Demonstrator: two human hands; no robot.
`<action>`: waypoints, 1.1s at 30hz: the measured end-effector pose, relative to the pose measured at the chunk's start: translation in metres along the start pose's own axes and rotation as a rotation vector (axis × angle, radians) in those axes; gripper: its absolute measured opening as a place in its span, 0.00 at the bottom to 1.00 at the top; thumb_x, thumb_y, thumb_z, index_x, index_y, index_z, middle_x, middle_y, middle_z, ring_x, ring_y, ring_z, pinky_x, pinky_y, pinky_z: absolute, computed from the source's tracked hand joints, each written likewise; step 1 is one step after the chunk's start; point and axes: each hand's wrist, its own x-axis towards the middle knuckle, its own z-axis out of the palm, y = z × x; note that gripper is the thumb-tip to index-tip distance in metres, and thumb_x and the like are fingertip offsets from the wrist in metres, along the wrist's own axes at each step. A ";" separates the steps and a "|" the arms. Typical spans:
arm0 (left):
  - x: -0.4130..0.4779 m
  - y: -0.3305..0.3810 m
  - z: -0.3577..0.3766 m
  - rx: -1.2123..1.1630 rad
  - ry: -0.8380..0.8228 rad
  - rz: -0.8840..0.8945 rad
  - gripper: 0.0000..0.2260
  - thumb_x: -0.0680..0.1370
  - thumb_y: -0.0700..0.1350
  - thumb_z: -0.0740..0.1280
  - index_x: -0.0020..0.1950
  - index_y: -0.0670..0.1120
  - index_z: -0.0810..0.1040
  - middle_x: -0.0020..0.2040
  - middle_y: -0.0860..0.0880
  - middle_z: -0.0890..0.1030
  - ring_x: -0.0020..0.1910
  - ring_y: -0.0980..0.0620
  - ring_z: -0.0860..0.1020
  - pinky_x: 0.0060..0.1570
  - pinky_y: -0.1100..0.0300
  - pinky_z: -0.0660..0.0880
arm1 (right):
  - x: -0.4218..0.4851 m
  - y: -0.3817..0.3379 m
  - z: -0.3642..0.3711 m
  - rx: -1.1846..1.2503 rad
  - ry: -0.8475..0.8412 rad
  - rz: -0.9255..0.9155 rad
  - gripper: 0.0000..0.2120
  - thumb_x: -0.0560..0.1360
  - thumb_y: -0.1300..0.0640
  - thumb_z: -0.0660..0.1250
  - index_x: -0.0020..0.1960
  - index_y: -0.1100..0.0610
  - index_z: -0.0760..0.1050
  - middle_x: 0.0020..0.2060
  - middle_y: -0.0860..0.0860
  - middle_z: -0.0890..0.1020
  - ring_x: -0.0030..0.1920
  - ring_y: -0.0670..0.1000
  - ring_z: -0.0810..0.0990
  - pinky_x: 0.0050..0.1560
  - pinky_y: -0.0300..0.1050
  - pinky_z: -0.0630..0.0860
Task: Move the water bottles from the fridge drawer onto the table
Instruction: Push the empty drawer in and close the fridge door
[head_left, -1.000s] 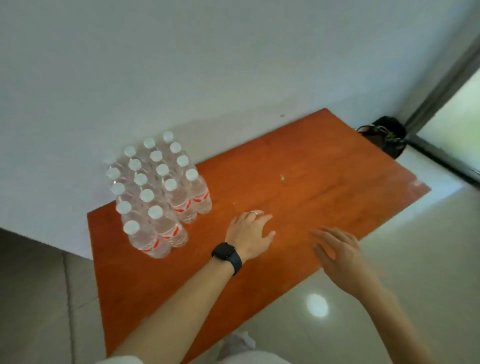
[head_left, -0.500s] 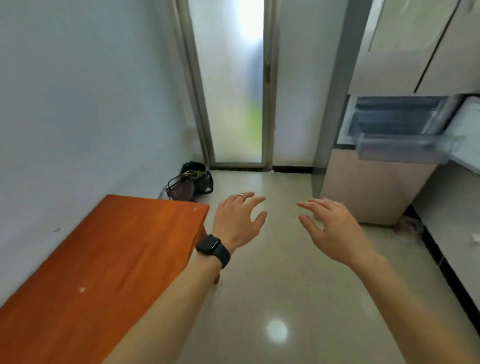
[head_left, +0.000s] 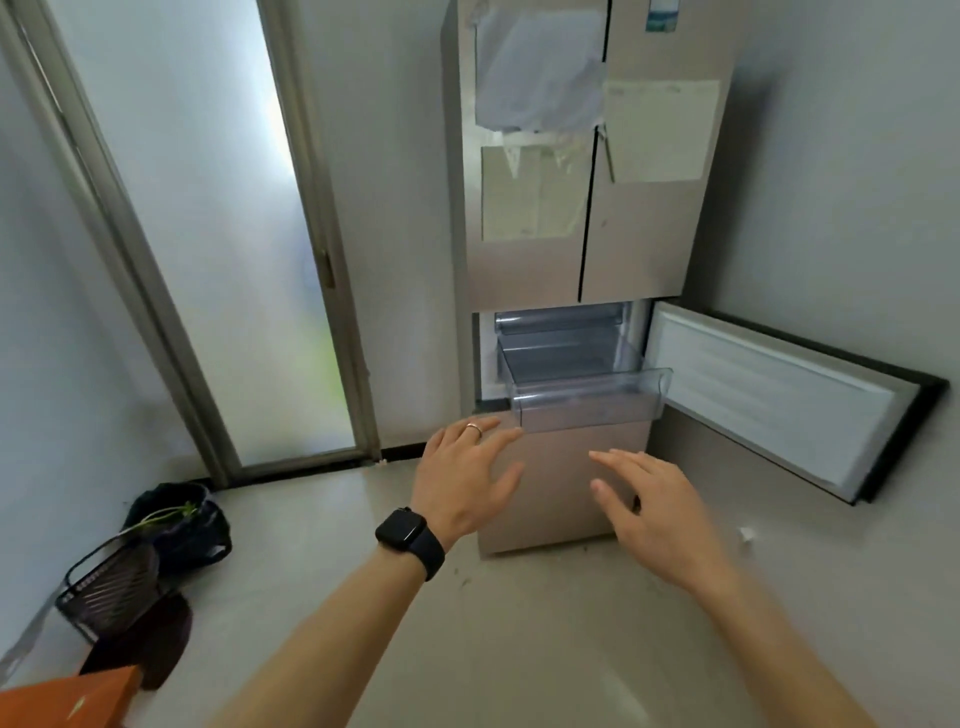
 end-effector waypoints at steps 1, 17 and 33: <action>0.025 0.001 0.009 -0.005 0.001 0.010 0.22 0.82 0.61 0.58 0.76 0.62 0.65 0.76 0.55 0.67 0.75 0.52 0.63 0.75 0.50 0.57 | 0.018 0.013 -0.002 -0.002 0.000 0.017 0.21 0.80 0.41 0.59 0.72 0.41 0.69 0.71 0.41 0.72 0.74 0.48 0.64 0.75 0.49 0.61; 0.320 -0.004 0.139 0.115 -0.109 0.144 0.23 0.82 0.62 0.56 0.78 0.62 0.61 0.81 0.52 0.59 0.81 0.48 0.52 0.78 0.45 0.50 | 0.236 0.194 0.039 0.176 -0.077 0.266 0.24 0.80 0.40 0.59 0.75 0.41 0.64 0.73 0.39 0.67 0.74 0.44 0.64 0.73 0.49 0.65; 0.575 -0.061 0.246 0.543 0.053 0.261 0.32 0.78 0.56 0.68 0.80 0.57 0.61 0.82 0.45 0.51 0.81 0.40 0.49 0.74 0.34 0.40 | 0.443 0.300 0.191 1.301 -0.140 1.070 0.19 0.79 0.48 0.67 0.68 0.47 0.69 0.65 0.50 0.76 0.61 0.53 0.78 0.59 0.53 0.77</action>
